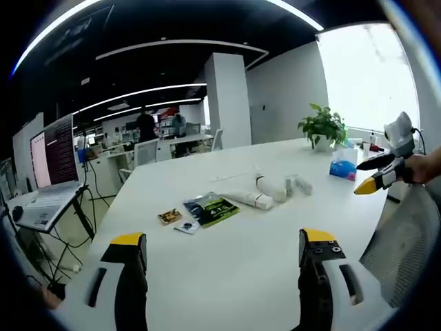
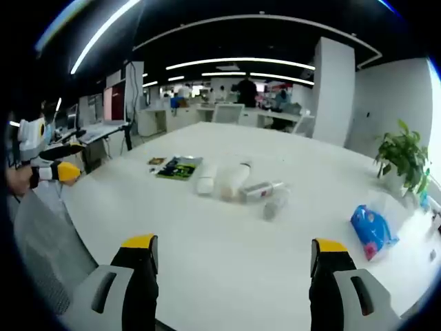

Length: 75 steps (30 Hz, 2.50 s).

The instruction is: Arrange the skincare products in the storage area until every visible bottle or jar stands upright without overlapping.

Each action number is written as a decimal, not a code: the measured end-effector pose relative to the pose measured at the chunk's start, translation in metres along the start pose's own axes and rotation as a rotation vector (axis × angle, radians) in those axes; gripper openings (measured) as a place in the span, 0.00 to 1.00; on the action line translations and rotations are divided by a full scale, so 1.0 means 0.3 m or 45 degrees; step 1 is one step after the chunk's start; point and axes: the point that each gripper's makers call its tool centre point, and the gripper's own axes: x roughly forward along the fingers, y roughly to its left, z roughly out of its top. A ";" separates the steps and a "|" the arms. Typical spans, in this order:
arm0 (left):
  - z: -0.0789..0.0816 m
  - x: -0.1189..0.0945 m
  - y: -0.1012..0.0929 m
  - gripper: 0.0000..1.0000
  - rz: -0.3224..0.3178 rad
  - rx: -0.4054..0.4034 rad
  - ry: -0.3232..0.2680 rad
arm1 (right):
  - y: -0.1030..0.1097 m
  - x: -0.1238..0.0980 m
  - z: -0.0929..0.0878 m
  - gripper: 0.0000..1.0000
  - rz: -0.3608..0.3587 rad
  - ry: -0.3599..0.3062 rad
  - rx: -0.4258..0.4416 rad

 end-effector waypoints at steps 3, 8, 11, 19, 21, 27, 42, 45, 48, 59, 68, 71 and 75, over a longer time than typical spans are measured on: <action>0.001 0.000 0.000 0.85 0.001 0.002 -0.003 | 0.001 -0.002 0.001 0.96 -0.002 0.000 -0.003; 0.000 0.002 0.003 0.85 0.001 0.000 -0.004 | -0.002 -0.002 0.002 0.97 -0.008 -0.002 0.003; 0.003 0.000 0.003 0.85 0.002 -0.001 -0.007 | -0.002 -0.003 0.002 0.97 -0.010 -0.002 0.003; -0.001 0.003 0.004 0.84 -0.001 0.003 -0.003 | -0.005 -0.001 0.000 0.96 -0.016 0.002 0.001; -0.003 0.002 0.002 0.84 -0.002 0.005 0.002 | -0.005 0.000 0.001 0.95 -0.016 0.001 0.000; -0.004 0.004 0.001 0.83 -0.005 0.009 0.006 | -0.009 0.000 -0.002 0.95 -0.023 0.007 -0.003; -0.016 0.009 0.001 0.82 -0.006 0.006 0.030 | -0.004 0.004 -0.009 0.94 -0.011 0.025 -0.011; -0.014 0.008 0.005 0.82 0.002 0.001 0.022 | 0.007 0.005 -0.013 0.94 0.008 0.035 -0.011; -0.021 0.008 0.015 0.83 0.024 0.000 0.035 | 0.017 0.011 -0.017 0.94 0.029 0.043 -0.010; -0.056 0.013 0.047 0.82 0.067 -0.019 0.106 | 0.034 0.012 -0.033 0.94 0.063 0.070 0.029; -0.061 0.019 -0.012 0.85 -0.012 0.047 0.128 | 0.026 0.018 -0.034 0.94 0.038 0.101 0.063; -0.061 0.018 -0.015 0.85 -0.042 0.012 0.125 | 0.019 0.028 -0.020 0.94 0.029 0.105 0.098; -0.045 0.010 0.001 0.86 -0.024 -0.026 0.093 | 0.039 0.060 0.002 0.94 0.061 0.116 0.061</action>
